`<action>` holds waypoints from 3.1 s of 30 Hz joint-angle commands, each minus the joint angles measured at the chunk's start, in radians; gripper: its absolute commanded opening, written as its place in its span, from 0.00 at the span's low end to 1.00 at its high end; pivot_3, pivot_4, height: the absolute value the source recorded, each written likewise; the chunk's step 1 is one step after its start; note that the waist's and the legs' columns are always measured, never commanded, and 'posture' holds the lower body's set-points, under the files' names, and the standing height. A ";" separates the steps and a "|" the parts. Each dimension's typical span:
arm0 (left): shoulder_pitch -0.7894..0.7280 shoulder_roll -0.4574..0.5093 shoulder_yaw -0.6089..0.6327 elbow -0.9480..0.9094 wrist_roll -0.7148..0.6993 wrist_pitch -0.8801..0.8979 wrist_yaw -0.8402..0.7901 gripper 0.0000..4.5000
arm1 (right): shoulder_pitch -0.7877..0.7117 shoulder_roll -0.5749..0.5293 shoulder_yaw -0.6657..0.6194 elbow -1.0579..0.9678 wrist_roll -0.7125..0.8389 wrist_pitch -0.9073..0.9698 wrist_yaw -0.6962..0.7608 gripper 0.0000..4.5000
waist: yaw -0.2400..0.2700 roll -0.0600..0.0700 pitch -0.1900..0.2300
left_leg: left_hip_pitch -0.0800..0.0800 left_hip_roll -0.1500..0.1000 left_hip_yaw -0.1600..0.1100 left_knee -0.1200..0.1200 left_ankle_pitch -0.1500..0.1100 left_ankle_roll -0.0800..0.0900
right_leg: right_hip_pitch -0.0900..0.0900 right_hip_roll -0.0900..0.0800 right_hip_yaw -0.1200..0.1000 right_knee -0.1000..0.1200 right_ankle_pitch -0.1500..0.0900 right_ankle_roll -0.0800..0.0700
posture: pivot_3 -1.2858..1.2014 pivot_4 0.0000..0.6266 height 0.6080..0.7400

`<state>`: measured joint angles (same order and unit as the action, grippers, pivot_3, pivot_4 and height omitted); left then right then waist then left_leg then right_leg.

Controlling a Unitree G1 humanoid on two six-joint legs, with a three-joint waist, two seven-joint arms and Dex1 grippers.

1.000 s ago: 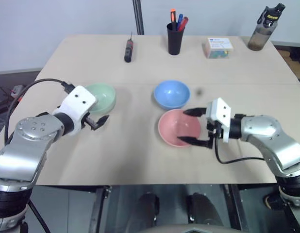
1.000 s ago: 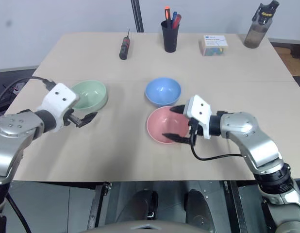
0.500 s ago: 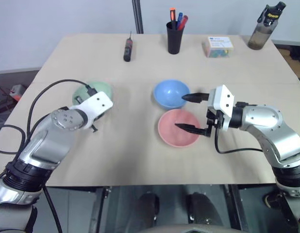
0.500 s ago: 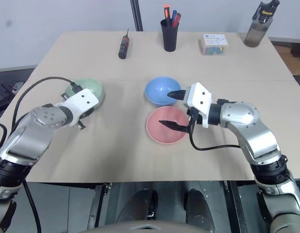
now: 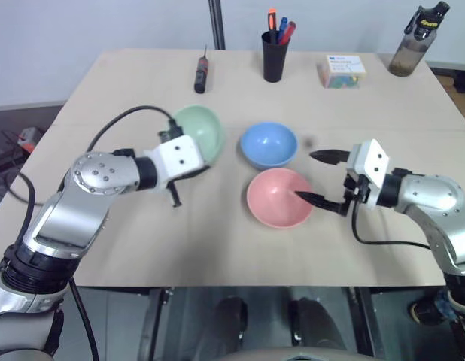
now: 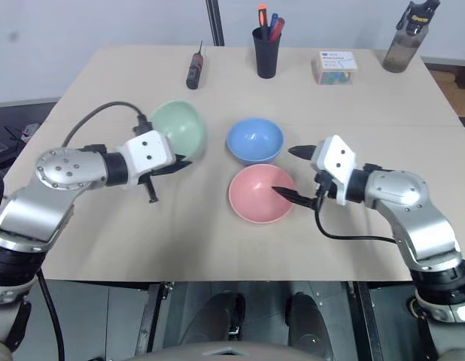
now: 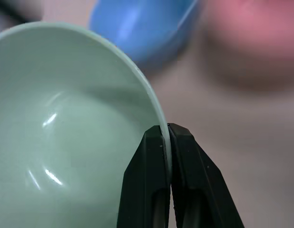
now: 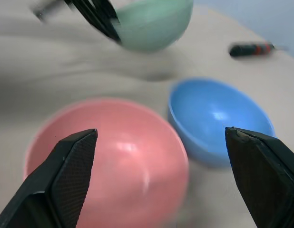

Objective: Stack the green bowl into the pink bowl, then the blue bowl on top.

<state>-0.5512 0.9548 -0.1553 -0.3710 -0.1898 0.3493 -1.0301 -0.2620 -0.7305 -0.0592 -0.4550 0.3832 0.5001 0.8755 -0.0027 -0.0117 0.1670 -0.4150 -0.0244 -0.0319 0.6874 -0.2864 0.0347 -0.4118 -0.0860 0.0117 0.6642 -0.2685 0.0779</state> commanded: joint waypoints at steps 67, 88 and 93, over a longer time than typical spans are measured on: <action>-0.694 -0.442 -0.303 1.382 0.634 -1.090 0.053 0.19 | 0.236 -0.048 -0.225 -0.278 0.142 0.078 -0.202 1.00 | -0.010 -0.002 0.001 | 0.000 -0.004 -0.001 0.016 -0.001 0.002 | 0.003 0.002 0.000 0.014 0.000 0.001 | 0.52 0.24 1.00; -0.424 -0.192 -0.155 0.499 -0.057 -0.656 -0.520 0.02 | 0.448 -0.049 -0.519 -0.215 0.264 -0.031 0.019 1.00 | -0.001 -0.002 0.001 | 0.001 0.000 -0.002 0.017 -0.001 0.002 | 0.004 0.002 0.000 0.014 -0.001 0.001 | 0.52 0.24 1.00; -0.420 -0.203 -0.160 0.445 -0.070 -0.605 -0.552 0.02 | 0.502 -0.050 -0.612 -0.195 0.334 -0.082 0.116 1.00 | -0.011 -0.001 0.001 | 0.004 0.000 -0.001 0.017 -0.003 0.006 | 0.005 0.003 0.001 0.015 -0.001 0.001 | 0.52 0.24 1.00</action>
<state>-0.9685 0.7508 -0.3422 0.1040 -0.2393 -0.2699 -1.5714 0.2409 -0.7724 -0.6197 -0.6370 0.6805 0.4533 0.9641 -0.0142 -0.0128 0.1675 -0.4099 -0.0239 -0.0326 0.7039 -0.2895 0.0407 -0.4052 -0.0818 0.0132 0.6788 -0.2691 0.0791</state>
